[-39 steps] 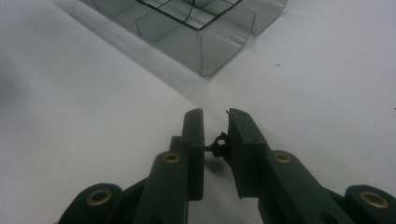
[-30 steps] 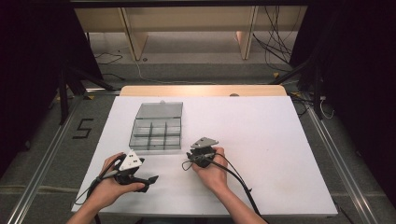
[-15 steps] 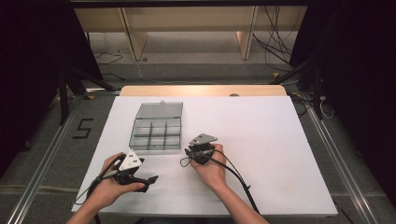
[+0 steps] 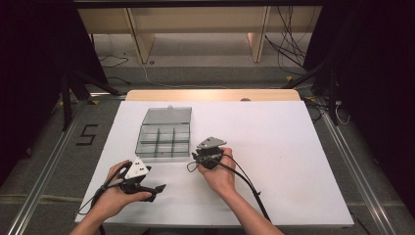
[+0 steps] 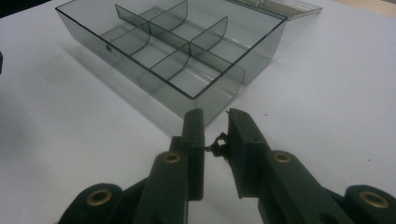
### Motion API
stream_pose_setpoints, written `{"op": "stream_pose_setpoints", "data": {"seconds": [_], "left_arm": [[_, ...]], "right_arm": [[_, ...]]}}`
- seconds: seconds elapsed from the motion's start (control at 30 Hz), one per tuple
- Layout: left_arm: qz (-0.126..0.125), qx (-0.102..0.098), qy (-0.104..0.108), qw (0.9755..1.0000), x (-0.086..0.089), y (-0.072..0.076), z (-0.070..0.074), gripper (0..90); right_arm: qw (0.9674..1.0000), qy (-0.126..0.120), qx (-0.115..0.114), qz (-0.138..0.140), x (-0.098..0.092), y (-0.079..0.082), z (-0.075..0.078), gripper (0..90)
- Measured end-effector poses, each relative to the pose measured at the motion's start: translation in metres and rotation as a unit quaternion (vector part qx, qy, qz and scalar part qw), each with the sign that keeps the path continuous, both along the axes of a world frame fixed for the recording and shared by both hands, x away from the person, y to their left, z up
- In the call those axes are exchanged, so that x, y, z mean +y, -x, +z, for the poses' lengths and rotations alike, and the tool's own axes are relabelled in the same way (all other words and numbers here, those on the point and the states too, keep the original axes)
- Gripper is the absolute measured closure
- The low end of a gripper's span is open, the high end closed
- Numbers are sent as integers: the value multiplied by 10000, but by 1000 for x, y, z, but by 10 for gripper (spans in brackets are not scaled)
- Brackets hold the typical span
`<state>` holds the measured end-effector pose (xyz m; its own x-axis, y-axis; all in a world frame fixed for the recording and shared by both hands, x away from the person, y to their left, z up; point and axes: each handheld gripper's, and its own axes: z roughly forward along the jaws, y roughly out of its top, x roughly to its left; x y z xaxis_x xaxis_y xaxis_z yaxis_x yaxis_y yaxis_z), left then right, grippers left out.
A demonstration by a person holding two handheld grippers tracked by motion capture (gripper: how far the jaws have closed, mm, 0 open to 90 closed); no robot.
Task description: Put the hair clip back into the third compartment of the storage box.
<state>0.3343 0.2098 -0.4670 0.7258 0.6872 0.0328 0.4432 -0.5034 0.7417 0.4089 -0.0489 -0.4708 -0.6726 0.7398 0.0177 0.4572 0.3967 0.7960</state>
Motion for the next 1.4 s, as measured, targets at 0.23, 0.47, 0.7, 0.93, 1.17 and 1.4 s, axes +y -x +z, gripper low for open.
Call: {"op": "stream_pose_setpoints", "data": {"seconds": [0.23,0.47,0.7,0.93,1.17,1.4], "left_arm": [[-21,17,-21,10000,0,0,0,173],[-20,18,-16,10000,0,0,0,173],[-20,23,-20,10000,0,0,-1,173],[-16,19,-23,10000,0,0,-1,173],[-23,22,-29,10000,0,-1,-1,173],[-27,21,-28,10000,0,-1,-1,173]], "right_arm": [[10000,-9,-26,-7,1,-2,3,776],[10000,-30,-28,-31,3,-5,5,776],[9999,-50,-74,-46,5,-8,9,777],[9999,-74,-97,-55,8,-12,14,777],[9999,-78,-130,-34,11,-15,17,777],[9999,-78,-146,-47,14,-18,20,777]]}}
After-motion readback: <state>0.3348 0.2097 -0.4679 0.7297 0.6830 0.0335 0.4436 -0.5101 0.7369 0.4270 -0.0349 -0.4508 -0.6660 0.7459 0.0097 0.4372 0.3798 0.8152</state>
